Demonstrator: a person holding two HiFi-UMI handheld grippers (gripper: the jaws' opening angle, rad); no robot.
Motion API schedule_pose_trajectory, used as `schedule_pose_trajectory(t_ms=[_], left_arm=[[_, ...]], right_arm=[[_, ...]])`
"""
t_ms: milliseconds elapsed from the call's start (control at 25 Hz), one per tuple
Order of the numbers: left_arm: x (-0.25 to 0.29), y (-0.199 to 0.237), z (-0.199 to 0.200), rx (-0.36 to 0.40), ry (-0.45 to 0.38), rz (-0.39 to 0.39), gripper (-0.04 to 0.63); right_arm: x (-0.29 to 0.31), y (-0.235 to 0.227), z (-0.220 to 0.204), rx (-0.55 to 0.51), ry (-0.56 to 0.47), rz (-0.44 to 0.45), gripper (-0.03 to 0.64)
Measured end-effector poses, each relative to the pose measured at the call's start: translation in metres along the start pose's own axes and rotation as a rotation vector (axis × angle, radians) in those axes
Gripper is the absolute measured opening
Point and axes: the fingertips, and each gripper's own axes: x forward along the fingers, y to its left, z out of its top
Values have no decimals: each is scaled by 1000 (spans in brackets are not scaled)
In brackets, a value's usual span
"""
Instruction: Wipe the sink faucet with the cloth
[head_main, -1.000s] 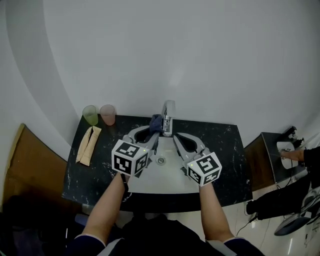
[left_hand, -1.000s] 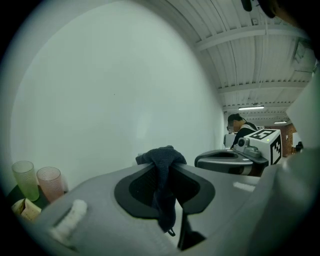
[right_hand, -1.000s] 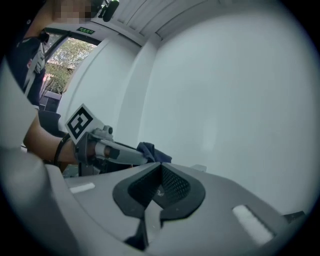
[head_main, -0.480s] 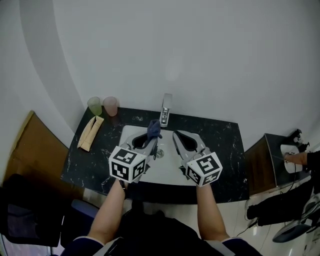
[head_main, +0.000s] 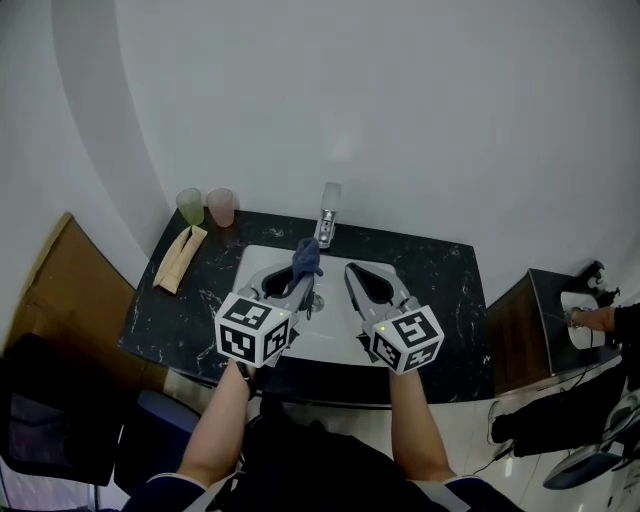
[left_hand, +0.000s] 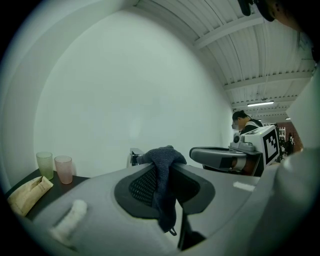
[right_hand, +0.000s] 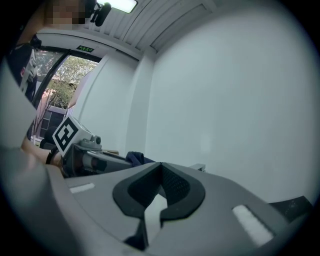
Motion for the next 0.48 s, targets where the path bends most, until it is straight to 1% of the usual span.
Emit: schedule_pose_trajectory(t_ms=[480], left_arm=[[-1, -8, 2, 10, 10, 8, 63]], right_arm=[[-5, -1, 5, 7, -8, 17, 2]])
